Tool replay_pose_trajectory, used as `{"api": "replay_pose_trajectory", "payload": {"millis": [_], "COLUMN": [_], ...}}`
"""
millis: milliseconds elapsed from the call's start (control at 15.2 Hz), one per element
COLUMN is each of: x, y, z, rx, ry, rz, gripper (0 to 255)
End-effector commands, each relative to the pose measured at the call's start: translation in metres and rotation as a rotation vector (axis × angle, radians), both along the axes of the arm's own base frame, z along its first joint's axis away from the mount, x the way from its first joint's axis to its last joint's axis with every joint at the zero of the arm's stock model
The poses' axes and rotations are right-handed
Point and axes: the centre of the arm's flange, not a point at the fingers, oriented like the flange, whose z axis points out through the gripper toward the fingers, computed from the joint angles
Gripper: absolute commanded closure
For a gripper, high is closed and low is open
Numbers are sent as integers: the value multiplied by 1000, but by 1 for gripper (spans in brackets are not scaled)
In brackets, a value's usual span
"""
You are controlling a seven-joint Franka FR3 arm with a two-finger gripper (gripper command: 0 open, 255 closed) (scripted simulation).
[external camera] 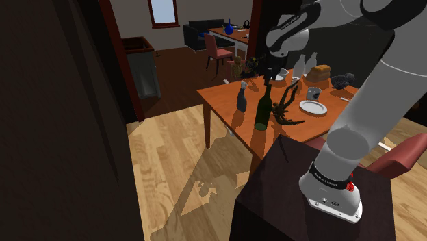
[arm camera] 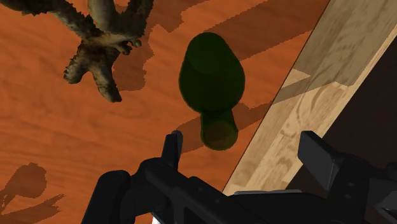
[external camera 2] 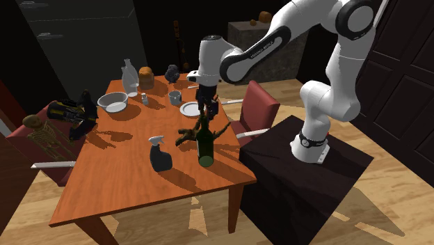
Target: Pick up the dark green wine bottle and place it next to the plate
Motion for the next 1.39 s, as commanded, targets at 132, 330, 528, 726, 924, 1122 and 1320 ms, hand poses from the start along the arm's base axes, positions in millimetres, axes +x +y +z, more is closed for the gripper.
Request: {"api": "replay_pose_trajectory", "payload": {"millis": [132, 330, 528, 726, 924, 1122, 1320], "x": [2, 4, 5, 5, 5, 5, 5], "y": [-11, -12, -12, -12, -12, -12, -12], "z": [-20, -36, -44, -44, -44, -44, -44], "rx": [-1, -1, -1, -1, -1, -1, -1], "ry": [-5, -5, -5, -5, -5, -5, -5], "rz": [-5, -5, -5, -5, -5, -5, -5], "gripper": [0, 0, 0, 0, 0, 255, 255]}}
